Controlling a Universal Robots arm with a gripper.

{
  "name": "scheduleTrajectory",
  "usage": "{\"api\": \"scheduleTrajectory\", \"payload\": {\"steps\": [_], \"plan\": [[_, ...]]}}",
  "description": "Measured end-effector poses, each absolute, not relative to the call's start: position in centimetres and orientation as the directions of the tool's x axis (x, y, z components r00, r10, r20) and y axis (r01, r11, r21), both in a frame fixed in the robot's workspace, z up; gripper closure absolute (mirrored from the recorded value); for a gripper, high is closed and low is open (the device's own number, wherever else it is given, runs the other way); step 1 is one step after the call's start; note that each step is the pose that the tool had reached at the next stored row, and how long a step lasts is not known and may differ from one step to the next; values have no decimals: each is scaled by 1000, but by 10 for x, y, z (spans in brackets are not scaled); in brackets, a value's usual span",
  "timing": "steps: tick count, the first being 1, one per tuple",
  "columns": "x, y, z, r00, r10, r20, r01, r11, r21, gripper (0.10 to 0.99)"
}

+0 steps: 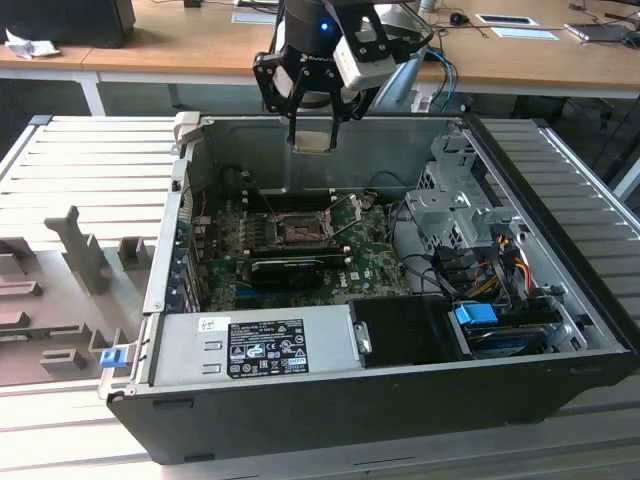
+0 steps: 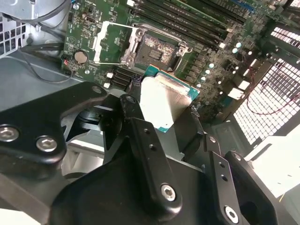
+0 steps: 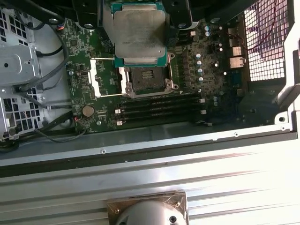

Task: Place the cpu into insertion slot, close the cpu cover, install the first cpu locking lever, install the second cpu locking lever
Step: 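Place the cpu into insertion slot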

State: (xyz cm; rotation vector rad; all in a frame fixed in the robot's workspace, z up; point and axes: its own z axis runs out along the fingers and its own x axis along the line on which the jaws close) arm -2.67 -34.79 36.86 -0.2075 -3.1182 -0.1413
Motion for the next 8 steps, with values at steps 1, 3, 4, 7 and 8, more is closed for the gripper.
{"api": "scheduleTrajectory", "payload": {"steps": [1,3,4,7,8], "plan": [[-27,-348,369,-991,134,19,135,987,89,561],[-27,-348,369,-989,144,19,145,985,89,561],[-27,-348,368,-989,147,19,149,985,89,561],[-27,-348,368,-988,154,19,155,984,89,561],[-27,-348,368,-987,161,19,162,983,89,561]]}}
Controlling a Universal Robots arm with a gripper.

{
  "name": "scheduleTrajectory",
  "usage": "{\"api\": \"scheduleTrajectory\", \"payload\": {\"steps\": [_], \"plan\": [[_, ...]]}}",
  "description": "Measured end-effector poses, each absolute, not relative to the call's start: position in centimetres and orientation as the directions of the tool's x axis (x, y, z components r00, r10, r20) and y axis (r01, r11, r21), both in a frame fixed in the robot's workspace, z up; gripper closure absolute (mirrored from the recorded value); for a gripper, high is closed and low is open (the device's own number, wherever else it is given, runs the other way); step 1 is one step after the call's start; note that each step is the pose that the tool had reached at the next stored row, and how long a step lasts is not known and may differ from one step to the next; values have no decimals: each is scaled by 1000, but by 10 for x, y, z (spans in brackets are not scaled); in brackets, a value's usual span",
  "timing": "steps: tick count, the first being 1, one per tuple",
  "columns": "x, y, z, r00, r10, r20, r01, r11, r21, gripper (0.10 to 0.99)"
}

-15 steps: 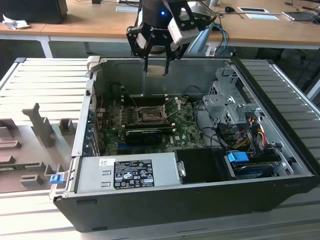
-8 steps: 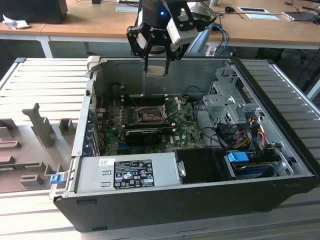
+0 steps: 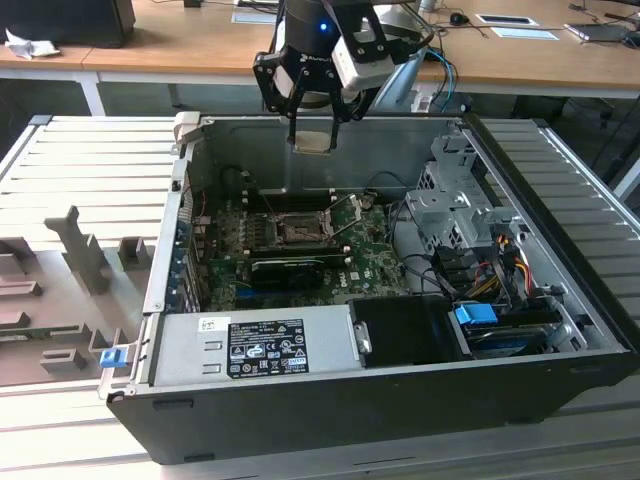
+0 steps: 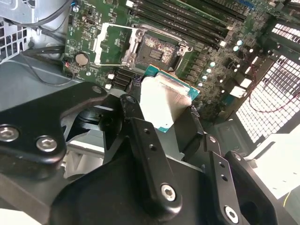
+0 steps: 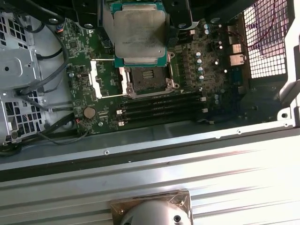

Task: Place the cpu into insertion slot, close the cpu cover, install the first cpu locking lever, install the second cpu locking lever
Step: 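Place the cpu into insertion slot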

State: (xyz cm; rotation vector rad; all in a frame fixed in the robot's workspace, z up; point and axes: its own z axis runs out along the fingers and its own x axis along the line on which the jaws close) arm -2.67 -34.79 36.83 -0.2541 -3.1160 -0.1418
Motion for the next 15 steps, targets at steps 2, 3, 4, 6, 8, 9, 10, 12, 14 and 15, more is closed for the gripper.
{"api": "scheduleTrajectory", "payload": {"steps": [2,3,4,6,8,9,10,12,14,15], "plan": [[-27,-348,368,-983,180,19,181,979,89,561],[-27,-348,368,-983,185,19,186,978,89,561],[-27,-348,368,-982,190,19,191,978,89,561],[-27,-348,368,-979,201,19,202,975,89,561],[-27,-348,368,-978,207,19,208,974,89,561],[-27,-348,367,-978,210,20,211,973,89,561],[-27,-348,366,-977,210,22,211,973,89,561],[-27,-348,366,-977,210,23,211,973,88,561],[-27,-348,366,-977,211,23,212,973,88,561],[-27,-348,366,-977,212,23,213,973,88,561]]}}
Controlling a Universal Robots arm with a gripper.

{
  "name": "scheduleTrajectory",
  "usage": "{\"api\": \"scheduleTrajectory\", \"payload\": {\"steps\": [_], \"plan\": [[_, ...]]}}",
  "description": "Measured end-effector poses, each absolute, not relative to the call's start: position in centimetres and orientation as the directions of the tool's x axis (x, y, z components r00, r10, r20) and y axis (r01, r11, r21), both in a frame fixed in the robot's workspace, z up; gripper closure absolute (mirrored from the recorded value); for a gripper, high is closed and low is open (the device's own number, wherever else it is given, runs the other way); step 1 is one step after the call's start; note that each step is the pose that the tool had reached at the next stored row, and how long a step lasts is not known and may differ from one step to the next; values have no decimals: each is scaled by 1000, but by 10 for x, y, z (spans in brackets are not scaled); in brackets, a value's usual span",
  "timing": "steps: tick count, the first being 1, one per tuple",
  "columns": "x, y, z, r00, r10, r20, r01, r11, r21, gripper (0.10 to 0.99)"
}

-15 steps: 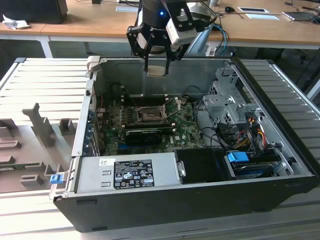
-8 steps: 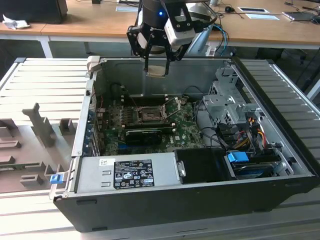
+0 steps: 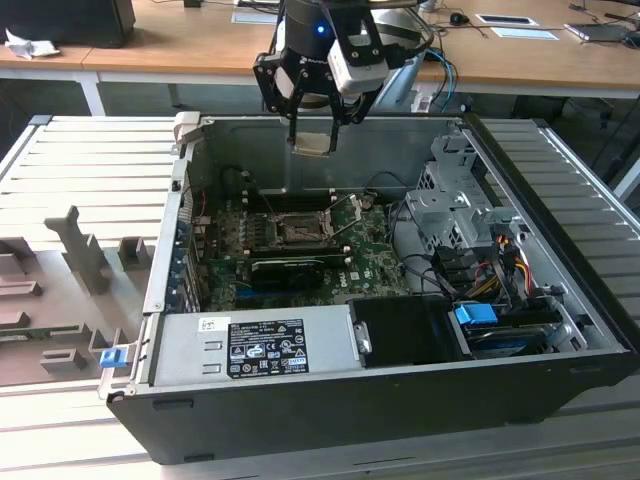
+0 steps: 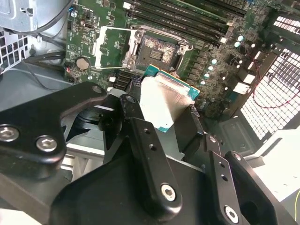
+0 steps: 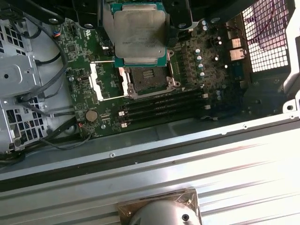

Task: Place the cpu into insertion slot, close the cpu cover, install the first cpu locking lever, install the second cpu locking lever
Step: 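Place the cpu into insertion slot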

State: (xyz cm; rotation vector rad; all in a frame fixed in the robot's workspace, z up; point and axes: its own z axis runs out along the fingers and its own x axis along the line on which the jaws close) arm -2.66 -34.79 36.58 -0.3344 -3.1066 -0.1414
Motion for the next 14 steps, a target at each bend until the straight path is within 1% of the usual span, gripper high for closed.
{"api": "scheduleTrajectory", "payload": {"steps": [14], "plan": [[-27,-348,366,-950,310,23,311,946,87,561]]}}
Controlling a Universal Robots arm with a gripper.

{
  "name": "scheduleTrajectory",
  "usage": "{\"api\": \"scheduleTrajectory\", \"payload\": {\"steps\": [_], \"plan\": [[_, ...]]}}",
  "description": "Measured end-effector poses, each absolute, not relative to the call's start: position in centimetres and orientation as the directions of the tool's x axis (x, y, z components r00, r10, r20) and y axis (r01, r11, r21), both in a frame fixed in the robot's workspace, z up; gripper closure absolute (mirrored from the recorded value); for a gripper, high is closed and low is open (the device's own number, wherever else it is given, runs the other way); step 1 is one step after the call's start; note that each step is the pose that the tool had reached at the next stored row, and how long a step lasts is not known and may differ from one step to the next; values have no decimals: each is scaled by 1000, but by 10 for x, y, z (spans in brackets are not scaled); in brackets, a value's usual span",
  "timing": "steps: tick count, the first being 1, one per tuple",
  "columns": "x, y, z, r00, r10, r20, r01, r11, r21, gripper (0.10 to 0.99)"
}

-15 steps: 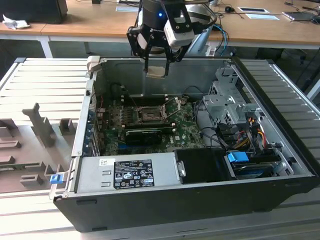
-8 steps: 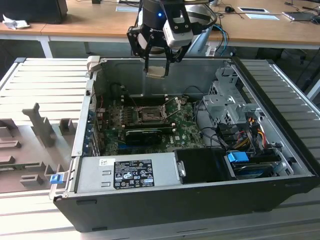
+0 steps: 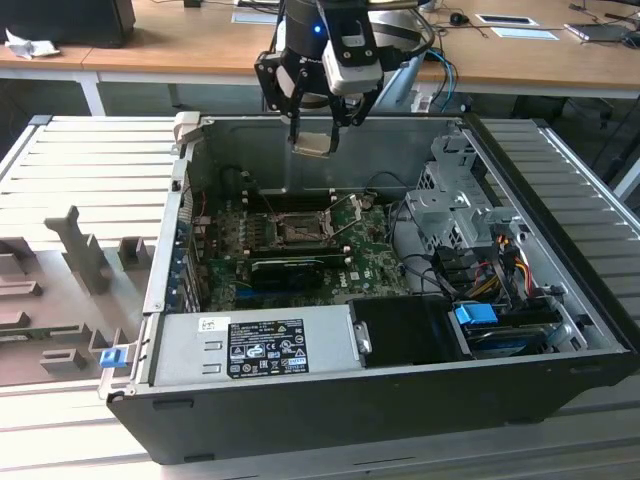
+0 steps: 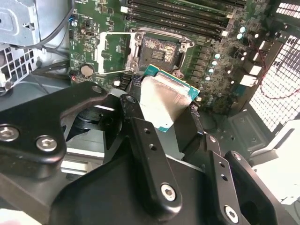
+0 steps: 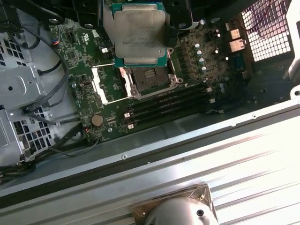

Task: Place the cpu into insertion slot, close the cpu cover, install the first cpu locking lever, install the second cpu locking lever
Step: 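Place the cpu into insertion slot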

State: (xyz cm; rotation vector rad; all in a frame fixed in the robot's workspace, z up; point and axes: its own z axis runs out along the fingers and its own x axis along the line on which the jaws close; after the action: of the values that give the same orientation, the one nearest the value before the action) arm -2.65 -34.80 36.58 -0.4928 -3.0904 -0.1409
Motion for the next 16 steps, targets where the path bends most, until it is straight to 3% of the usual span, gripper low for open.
{"api": "scheduleTrajectory", "payload": {"steps": [16], "plan": [[-26,-348,366,-905,425,21,425,902,81,561]]}}
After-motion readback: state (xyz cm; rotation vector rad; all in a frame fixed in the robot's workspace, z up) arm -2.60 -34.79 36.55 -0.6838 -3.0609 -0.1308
